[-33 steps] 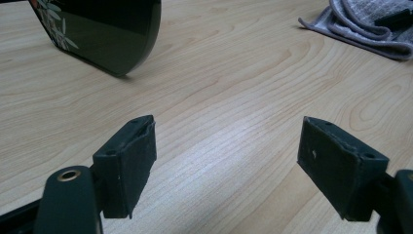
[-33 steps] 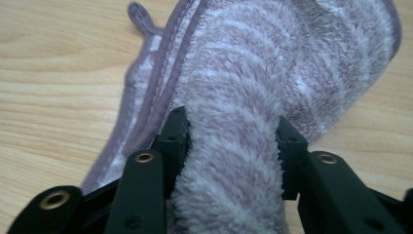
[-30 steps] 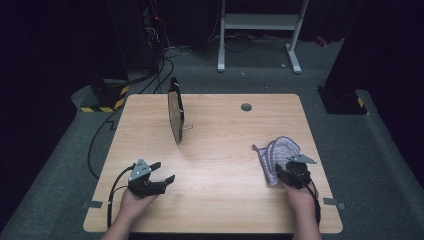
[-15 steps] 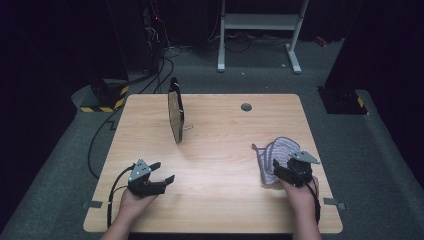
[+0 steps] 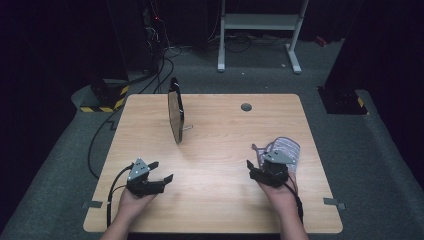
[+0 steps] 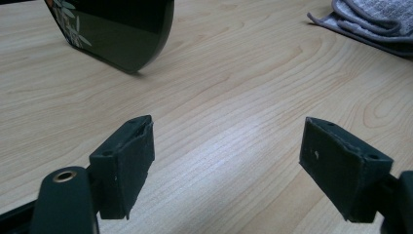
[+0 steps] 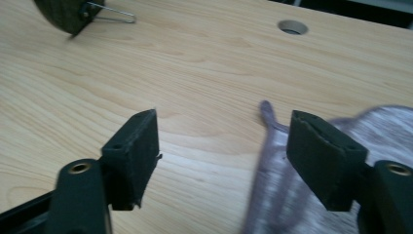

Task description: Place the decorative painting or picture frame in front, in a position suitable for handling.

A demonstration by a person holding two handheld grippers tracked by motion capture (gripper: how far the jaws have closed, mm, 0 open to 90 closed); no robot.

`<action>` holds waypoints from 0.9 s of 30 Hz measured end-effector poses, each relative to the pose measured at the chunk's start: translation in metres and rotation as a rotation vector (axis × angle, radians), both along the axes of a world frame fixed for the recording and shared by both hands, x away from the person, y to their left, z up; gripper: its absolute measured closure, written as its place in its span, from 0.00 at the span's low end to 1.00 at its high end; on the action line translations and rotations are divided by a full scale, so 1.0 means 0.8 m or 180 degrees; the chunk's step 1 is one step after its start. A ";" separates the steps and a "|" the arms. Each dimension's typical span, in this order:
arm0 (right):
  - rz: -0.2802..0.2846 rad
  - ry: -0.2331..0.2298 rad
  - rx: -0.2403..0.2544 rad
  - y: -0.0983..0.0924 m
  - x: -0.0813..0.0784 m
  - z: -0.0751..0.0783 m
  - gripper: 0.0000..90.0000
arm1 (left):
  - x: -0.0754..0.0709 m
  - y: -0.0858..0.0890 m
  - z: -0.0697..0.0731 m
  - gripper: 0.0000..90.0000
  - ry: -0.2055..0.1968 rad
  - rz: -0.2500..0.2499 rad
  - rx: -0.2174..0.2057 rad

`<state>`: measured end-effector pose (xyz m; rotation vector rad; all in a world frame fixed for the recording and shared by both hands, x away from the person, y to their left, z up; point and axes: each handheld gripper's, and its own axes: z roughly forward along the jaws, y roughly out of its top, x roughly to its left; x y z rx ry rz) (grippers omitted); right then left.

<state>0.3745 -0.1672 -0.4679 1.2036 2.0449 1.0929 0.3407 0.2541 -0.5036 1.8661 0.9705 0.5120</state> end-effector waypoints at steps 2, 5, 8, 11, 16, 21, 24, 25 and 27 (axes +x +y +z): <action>0.0044 -0.0014 -0.0001 0.013 -0.001 -0.002 0.36 | 0.001 0.001 0.000 0.23 0.0019 0.0002 -0.0004; 0.0103 -0.0070 0.0030 0.033 -0.001 -0.003 0.37 | 0.002 0.003 0.000 0.22 0.0042 0.0013 -0.0009; 0.0116 -0.0120 0.0071 0.054 0.007 0.001 0.35 | 0.003 0.005 0.000 0.21 0.0067 0.0013 -0.0042; 0.0184 -0.0091 0.0122 0.076 0.019 0.007 0.35 | 0.002 0.007 0.001 0.21 0.0071 0.0010 -0.0071; 0.0295 -0.0021 0.0171 0.110 0.041 0.011 0.35 | 0.001 0.009 0.003 0.21 0.0048 0.0003 -0.0072; 0.0369 -0.0007 0.0197 0.142 0.061 0.010 0.35 | 0.001 0.011 0.002 0.21 0.0055 0.0037 -0.0091; 0.0386 -0.0039 0.0202 0.161 0.072 0.012 0.36 | 0.002 0.013 0.002 0.21 0.0059 0.0040 -0.0088; 0.0396 -0.0035 0.0224 0.167 0.075 0.012 0.36 | 0.002 0.013 0.002 0.21 0.0062 0.0043 -0.0087; 0.0435 -0.0014 0.0252 0.178 0.081 0.015 0.36 | 0.002 0.013 0.001 0.21 0.0076 0.0032 -0.0077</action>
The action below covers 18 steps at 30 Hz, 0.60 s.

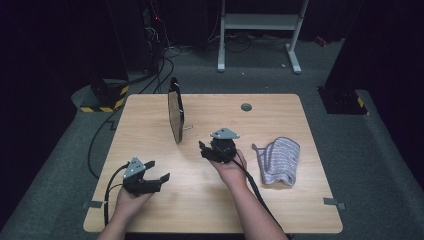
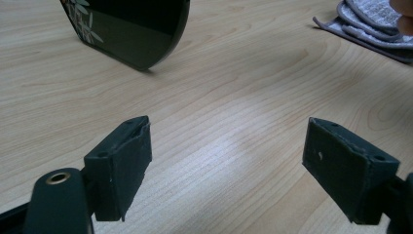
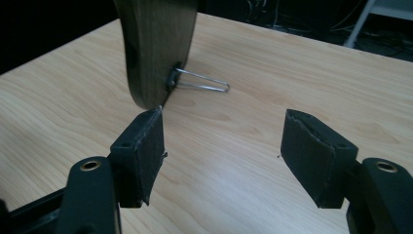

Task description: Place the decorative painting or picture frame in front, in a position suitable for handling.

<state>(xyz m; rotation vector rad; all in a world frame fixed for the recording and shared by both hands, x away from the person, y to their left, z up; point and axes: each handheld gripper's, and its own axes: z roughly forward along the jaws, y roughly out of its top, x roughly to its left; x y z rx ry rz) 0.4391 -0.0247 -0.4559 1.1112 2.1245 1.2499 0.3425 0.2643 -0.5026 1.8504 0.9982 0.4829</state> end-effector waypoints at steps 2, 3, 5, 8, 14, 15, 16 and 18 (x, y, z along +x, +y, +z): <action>0.0043 0.0012 0.0034 0.010 0.005 0.004 0.36 | 0.000 0.000 0.000 0.21 -0.0008 -0.0013 0.0021; 0.0066 0.0015 0.0045 0.015 0.007 0.006 0.36 | -0.001 0.000 0.000 0.21 -0.0011 -0.0013 0.0015; 0.0108 -0.0005 0.0078 0.025 0.010 0.010 0.36 | -0.001 0.001 0.001 0.21 -0.0022 -0.0014 0.0017; 0.0143 -0.0046 0.0097 0.040 0.017 0.016 0.38 | -0.001 0.002 0.001 0.21 -0.0018 -0.0013 -0.0006; 0.0202 -0.0110 0.0163 0.068 0.031 0.031 0.40 | -0.002 0.002 0.002 0.21 -0.0023 -0.0032 -0.0014; 0.0217 -0.0122 0.0171 0.072 0.033 0.033 0.40 | -0.002 0.002 0.002 0.21 -0.0023 -0.0031 -0.0013; 0.0225 -0.0130 0.0183 0.077 0.035 0.035 0.40 | -0.002 0.002 0.001 0.21 -0.0025 -0.0025 -0.0018; 0.0241 -0.0151 0.0200 0.085 0.039 0.039 0.41 | -0.001 0.003 0.001 0.21 -0.0022 -0.0022 -0.0016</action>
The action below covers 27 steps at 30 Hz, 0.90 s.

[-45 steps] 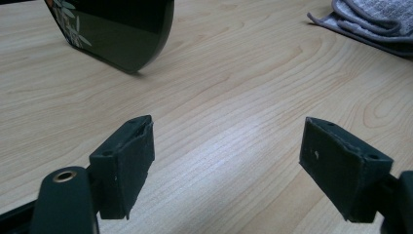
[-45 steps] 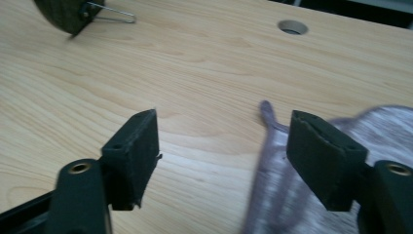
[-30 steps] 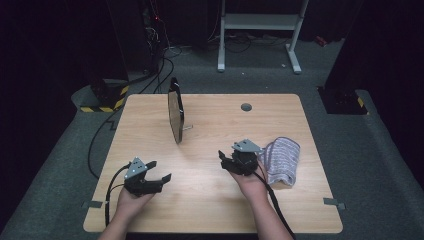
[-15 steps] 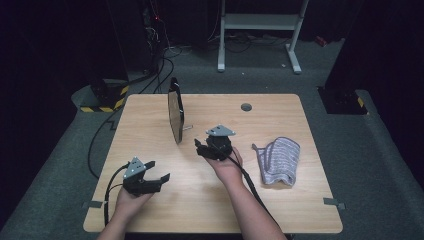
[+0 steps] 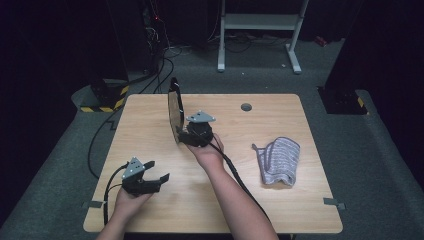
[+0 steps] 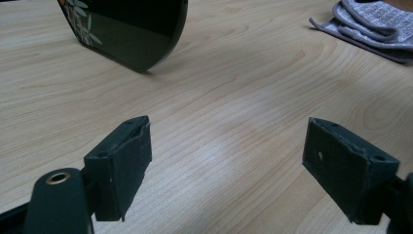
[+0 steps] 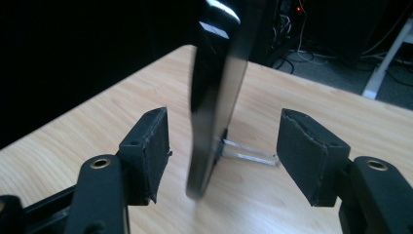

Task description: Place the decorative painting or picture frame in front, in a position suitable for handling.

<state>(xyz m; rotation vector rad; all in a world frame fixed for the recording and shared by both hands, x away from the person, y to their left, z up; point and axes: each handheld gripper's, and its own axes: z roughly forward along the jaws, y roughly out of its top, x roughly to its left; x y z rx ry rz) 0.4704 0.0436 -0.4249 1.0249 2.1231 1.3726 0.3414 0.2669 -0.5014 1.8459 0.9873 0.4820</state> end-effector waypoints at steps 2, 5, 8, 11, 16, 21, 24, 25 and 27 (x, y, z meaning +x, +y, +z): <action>0.0004 -0.0026 0.0022 0.007 0.003 0.003 0.42 | 0.000 0.001 0.000 0.21 -0.0002 0.0011 -0.0012; -0.0002 -0.0033 0.0038 0.016 0.007 0.006 0.44 | 0.000 0.001 0.000 0.21 -0.0012 0.0010 0.0017; -0.0011 -0.0045 0.0014 0.021 0.010 0.004 0.48 | -0.001 0.001 0.000 0.21 -0.0011 0.0004 0.0016; -0.0050 -0.0031 -0.0008 0.020 0.015 0.000 0.51 | 0.000 0.002 0.001 0.21 -0.0020 0.0003 0.0025; -0.0110 0.0027 0.0013 0.012 0.022 -0.002 0.53 | 0.000 0.003 0.000 0.21 -0.0008 -0.0002 0.0025; -0.0136 0.0008 0.0005 0.003 0.024 -0.002 0.54 | 0.000 0.002 0.000 0.21 -0.0002 -0.0004 0.0011; -0.0146 -0.0002 -0.0013 -0.002 0.026 -0.002 0.54 | 0.000 0.003 0.000 0.21 0.0009 0.0002 0.0002; -0.0151 -0.0005 -0.0014 -0.004 0.027 -0.003 0.55 | 0.000 0.003 0.000 0.21 0.0011 0.0003 0.0002; -0.0178 0.0003 -0.0007 -0.010 0.029 -0.003 0.55 | -0.001 0.003 0.000 0.21 0.0015 0.0008 -0.0008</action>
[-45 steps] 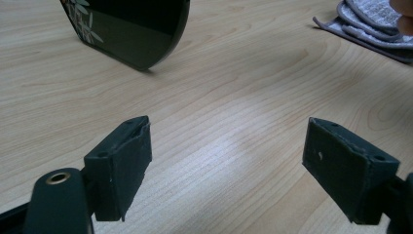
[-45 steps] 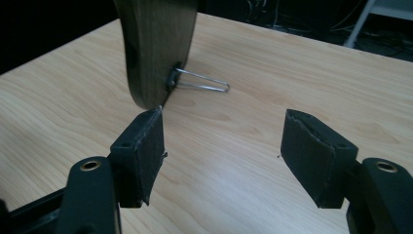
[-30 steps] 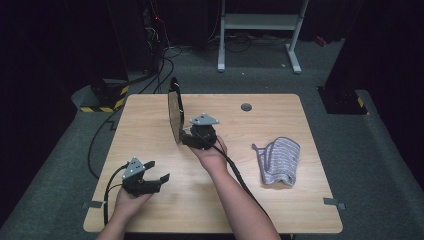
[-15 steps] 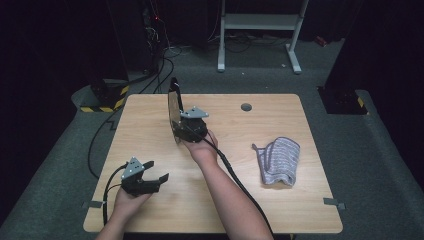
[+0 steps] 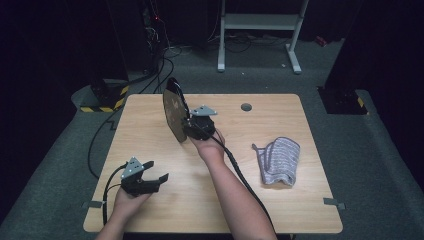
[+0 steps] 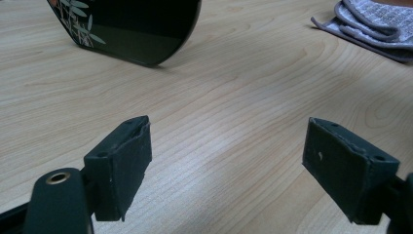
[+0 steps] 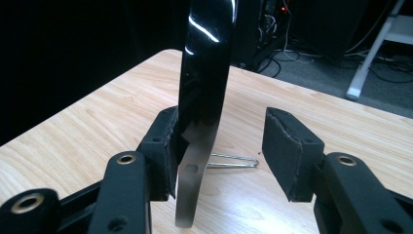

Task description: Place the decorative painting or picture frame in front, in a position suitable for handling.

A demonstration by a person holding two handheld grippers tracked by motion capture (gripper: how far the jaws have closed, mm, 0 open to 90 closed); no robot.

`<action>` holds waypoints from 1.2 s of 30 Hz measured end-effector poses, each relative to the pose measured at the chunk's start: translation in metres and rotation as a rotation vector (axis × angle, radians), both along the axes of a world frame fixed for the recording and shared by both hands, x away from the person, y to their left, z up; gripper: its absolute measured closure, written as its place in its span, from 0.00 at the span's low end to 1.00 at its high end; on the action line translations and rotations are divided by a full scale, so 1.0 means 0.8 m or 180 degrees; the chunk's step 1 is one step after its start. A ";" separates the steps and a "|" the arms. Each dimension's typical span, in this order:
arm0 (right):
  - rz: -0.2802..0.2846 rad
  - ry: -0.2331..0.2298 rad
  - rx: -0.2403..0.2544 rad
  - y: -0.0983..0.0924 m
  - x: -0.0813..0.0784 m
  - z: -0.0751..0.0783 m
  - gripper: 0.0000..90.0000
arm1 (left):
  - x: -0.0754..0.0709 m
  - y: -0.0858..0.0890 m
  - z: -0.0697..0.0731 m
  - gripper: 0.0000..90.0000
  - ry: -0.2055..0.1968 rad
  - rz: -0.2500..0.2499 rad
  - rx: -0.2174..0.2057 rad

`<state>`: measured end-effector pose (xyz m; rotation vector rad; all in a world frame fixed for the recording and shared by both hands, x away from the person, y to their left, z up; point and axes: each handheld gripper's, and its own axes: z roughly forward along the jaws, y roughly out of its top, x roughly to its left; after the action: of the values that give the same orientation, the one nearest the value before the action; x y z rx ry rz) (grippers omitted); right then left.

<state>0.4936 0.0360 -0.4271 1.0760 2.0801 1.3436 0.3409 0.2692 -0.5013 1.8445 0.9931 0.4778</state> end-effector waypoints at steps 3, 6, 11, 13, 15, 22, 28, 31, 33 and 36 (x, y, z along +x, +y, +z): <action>-0.0023 0.0023 0.0018 -0.008 0.004 0.000 0.55 | 0.000 0.000 0.000 0.21 0.0001 -0.0006 0.0004; 0.0010 0.0014 0.0039 -0.014 0.007 0.000 0.57 | 0.000 -0.001 0.000 0.20 0.0007 -0.0023 0.0014; 0.0230 0.0027 0.0018 -0.010 0.011 0.000 0.46 | 0.001 -0.001 -0.001 0.20 0.0023 -0.0025 -0.0007; 0.0225 0.0037 -0.0027 -0.004 0.012 0.000 0.37 | 0.001 -0.001 -0.001 0.20 0.0027 -0.0027 -0.0011; 0.0282 0.0071 0.0018 0.002 0.016 0.000 0.37 | 0.001 -0.001 -0.001 0.20 0.0028 -0.0036 0.0001; 0.0201 -0.0132 0.0161 0.013 0.023 0.005 0.59 | 0.001 -0.002 -0.002 0.20 0.0035 -0.0035 0.0020; 0.0245 -0.0076 0.0197 0.019 0.035 0.006 0.74 | 0.002 -0.001 -0.003 0.20 0.0042 -0.0034 0.0044; 0.0259 -0.0070 0.0222 0.022 0.038 0.005 0.82 | 0.002 0.000 -0.004 0.20 0.0039 -0.0026 0.0036; 0.0271 -0.0059 0.0248 0.022 0.038 0.005 0.87 | 0.002 0.000 -0.004 0.20 0.0036 -0.0025 0.0038; 0.0324 -0.0030 0.0292 0.022 0.037 0.005 0.89 | 0.002 0.000 -0.004 0.21 0.0041 -0.0030 0.0048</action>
<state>0.5235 0.0536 -0.4234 1.0103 2.1097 1.5034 0.3429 0.2694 -0.5044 1.8670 0.9915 0.4695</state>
